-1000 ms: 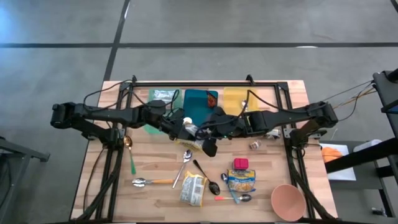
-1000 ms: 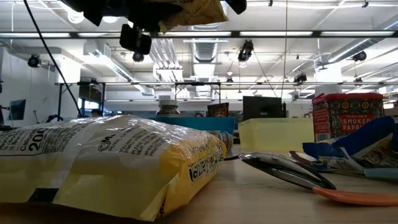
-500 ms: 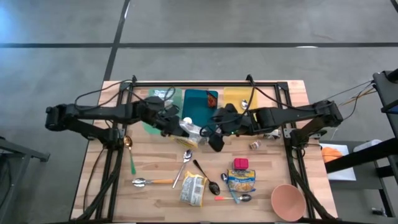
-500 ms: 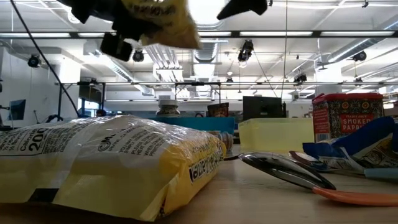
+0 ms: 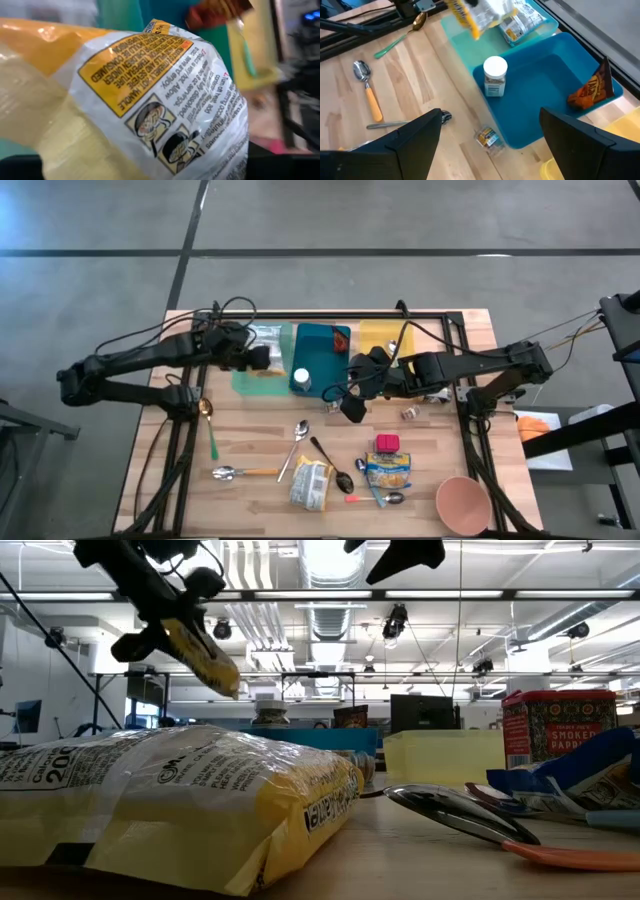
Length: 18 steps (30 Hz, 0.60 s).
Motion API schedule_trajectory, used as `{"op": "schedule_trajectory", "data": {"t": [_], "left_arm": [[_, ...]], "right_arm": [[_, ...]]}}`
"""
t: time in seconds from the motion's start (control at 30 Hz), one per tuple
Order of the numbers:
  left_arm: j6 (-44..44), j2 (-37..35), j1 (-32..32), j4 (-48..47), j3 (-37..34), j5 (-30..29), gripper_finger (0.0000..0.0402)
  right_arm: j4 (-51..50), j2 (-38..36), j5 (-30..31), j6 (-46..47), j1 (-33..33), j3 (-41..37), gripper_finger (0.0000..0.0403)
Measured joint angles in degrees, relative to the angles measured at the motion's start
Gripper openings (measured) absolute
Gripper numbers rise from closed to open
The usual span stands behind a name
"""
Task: Pick & Place Food Item
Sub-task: Put the top yellow noodle pack into the green bin
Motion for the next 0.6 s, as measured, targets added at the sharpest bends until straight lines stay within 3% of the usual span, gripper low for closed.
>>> {"op": "schedule_trajectory", "data": {"t": [0.27,0.6], "left_arm": [[18.47,5.3,2.42,0.97,0.0,-14.33,0.0124],[34.34,16.45,4.37,6.64,0.0,-17.11,0.0124]], "right_arm": [[-3.53,-0.02,0.13,0.38,0.02,0.0,0.0334],[-12.69,-0.02,0.09,4.49,0.21,0.0,0.0334]]}}
